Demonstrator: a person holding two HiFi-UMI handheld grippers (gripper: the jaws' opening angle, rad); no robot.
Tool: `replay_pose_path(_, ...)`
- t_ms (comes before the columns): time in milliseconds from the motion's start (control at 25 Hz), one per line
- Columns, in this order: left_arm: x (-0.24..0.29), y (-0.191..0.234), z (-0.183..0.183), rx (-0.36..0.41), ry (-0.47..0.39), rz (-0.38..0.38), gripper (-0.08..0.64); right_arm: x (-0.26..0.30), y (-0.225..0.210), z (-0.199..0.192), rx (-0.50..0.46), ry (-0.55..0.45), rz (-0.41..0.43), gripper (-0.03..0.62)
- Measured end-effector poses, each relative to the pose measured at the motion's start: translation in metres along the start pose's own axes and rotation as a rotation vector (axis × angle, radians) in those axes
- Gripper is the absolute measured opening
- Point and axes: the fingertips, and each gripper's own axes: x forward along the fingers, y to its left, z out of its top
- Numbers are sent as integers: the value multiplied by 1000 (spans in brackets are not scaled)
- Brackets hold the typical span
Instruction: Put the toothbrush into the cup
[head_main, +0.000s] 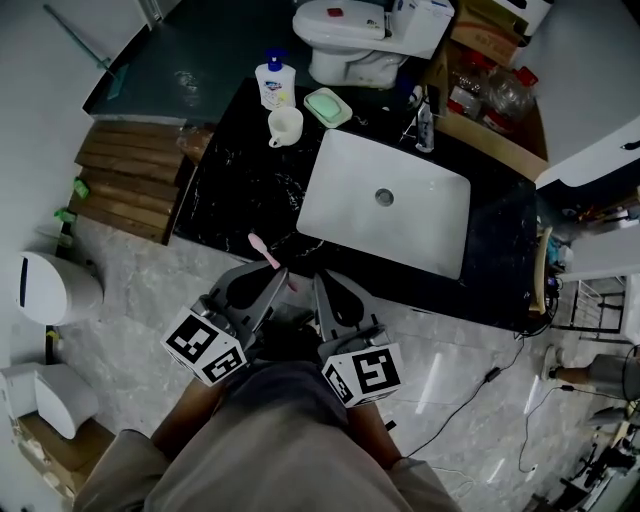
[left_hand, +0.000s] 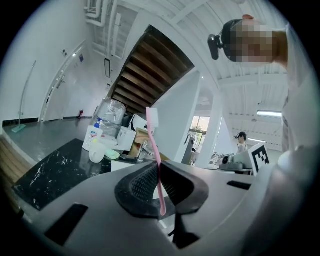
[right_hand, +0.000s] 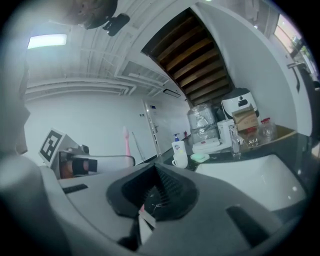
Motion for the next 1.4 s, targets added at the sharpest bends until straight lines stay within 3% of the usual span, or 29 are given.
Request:
replay_pose_path(440,1,23,11,2,16,7,23,26,6,8,-56,11,29,6)
replay_pose_path(680,15,54,29,22,13,-9,23,52,-6,29,-75,-14,-62,6)
replay_pose_path(1400,63,138,84,4,6,-167,23,161,-15,57,-85,-9,-131,6)
